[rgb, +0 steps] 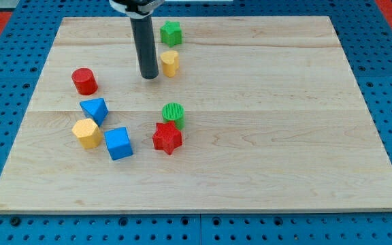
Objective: Point at the red star
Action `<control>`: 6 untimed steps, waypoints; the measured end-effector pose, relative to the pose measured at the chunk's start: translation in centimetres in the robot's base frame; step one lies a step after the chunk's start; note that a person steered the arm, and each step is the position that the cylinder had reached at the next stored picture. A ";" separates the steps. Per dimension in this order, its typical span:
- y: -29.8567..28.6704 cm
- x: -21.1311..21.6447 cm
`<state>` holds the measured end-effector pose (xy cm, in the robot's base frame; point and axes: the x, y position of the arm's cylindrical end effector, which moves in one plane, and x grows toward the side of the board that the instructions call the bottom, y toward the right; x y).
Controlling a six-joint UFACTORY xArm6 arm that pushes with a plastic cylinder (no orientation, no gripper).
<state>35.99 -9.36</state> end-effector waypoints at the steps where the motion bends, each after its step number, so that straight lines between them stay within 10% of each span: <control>1: 0.7 2.5; 6: -0.4 8.8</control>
